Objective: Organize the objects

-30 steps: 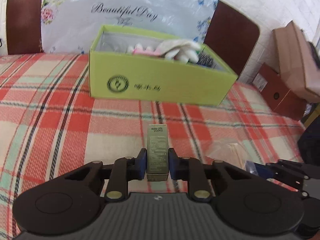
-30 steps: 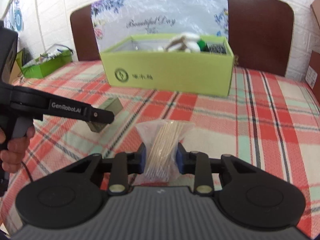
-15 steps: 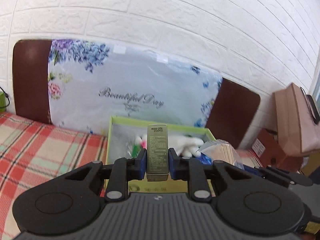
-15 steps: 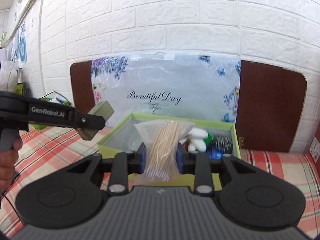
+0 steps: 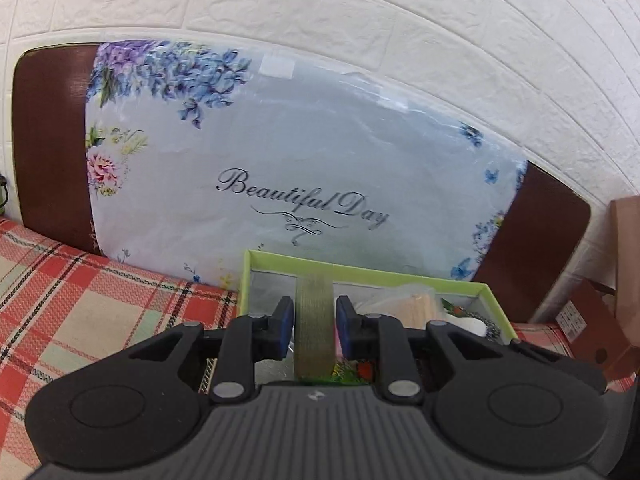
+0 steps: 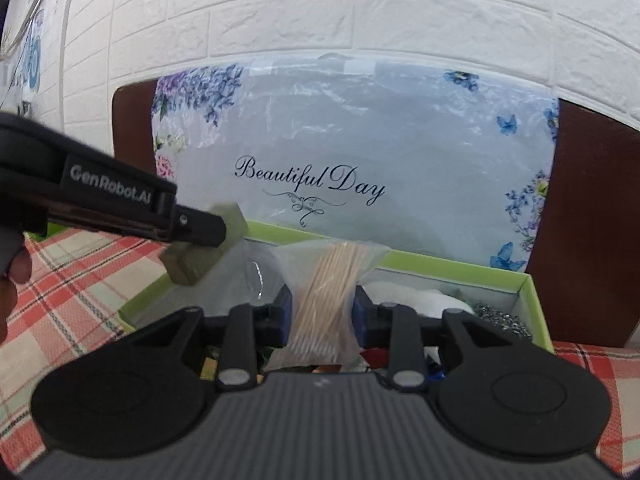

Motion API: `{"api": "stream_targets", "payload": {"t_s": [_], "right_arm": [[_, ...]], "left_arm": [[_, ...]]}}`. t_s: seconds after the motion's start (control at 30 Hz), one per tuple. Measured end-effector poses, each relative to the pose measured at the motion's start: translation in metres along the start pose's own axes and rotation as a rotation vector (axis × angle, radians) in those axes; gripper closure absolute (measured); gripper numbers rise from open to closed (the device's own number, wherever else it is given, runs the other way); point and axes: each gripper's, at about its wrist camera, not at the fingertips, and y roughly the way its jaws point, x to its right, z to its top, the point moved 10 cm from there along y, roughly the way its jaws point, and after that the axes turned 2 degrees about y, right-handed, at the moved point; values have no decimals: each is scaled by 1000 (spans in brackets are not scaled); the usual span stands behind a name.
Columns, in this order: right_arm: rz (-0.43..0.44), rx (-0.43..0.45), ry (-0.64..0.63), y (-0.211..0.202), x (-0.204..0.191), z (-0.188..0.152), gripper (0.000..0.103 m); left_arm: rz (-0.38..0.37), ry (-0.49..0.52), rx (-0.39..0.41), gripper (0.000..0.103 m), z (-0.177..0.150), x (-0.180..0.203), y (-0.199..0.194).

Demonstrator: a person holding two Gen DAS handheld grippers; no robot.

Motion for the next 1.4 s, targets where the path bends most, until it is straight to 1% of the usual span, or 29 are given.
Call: {"api": "stream_targets", "payload": {"t_s": [0.03, 0.07, 0.1, 0.13, 0.2, 0.27, 0.33, 0.5, 0.53, 0.57, 0.6, 0.67, 0.73, 0.8, 0.87, 0.93, 1.03, 1.13, 1.27, 1.4], "right_arm": [[1, -11, -27, 5, -3, -4, 54], [-12, -20, -52, 7, -5, -8, 34], [-25, -11, -66, 6, -6, -11, 29], [-29, 5, -73, 3, -6, -13, 27], [-24, 20, -63, -4, -6, -16, 20], [-24, 30, -41, -11, -4, -18, 7], [-26, 38, -24, -17, -1, -19, 2], [-58, 33, -13, -37, 5, -18, 0], [-63, 26, -16, -42, 5, -18, 0], [-68, 9, -29, -48, 5, -19, 0], [-72, -11, -49, -53, 4, -20, 0], [-89, -51, -96, -68, 3, -22, 0], [-103, -77, -117, -86, 3, -24, 0], [-101, -109, -93, -108, 3, -29, 0], [-90, -138, -31, -129, 5, -36, 0], [-86, -146, 29, -147, 6, -45, 0], [-130, -134, 91, -171, 12, -60, 0], [-169, -139, 146, -189, 17, -77, 0], [-217, -158, 156, -209, 17, -95, 0], [-228, -138, 154, -221, 16, -96, 0]], "left_arm": [[15, 0, 3, 34, -2, -3, 1], [31, 2, 12, 17, -4, -7, 0], [44, 5, 34, 17, -5, -10, -3], [42, 8, 46, 17, -6, -12, -5], [37, -8, 35, 17, -10, -17, -7], [42, -22, 27, 17, -13, -20, -8], [56, -23, 25, 17, -16, -22, -11], [61, -17, 38, 16, -17, -16, -34], [67, -6, 31, 14, -18, -14, -39], [85, 6, 12, 10, -20, -13, -43], [111, 9, -3, 9, -22, -14, -47], [157, 3, -24, 9, -27, -17, -56], [169, 2, -26, 9, -34, -16, -69], [163, 11, -26, 9, -43, -10, -82], [151, 34, -37, 9, -54, 0, -92], [149, 59, -57, 9, -69, 9, -101], [162, 98, -94, 9, -94, 19, -108], [154, 107, -127, 9, -112, 26, -114], [161, 135, -139, 9, -124, 34, -124], [153, 151, -134, 9, -128, 41, -133]]}}
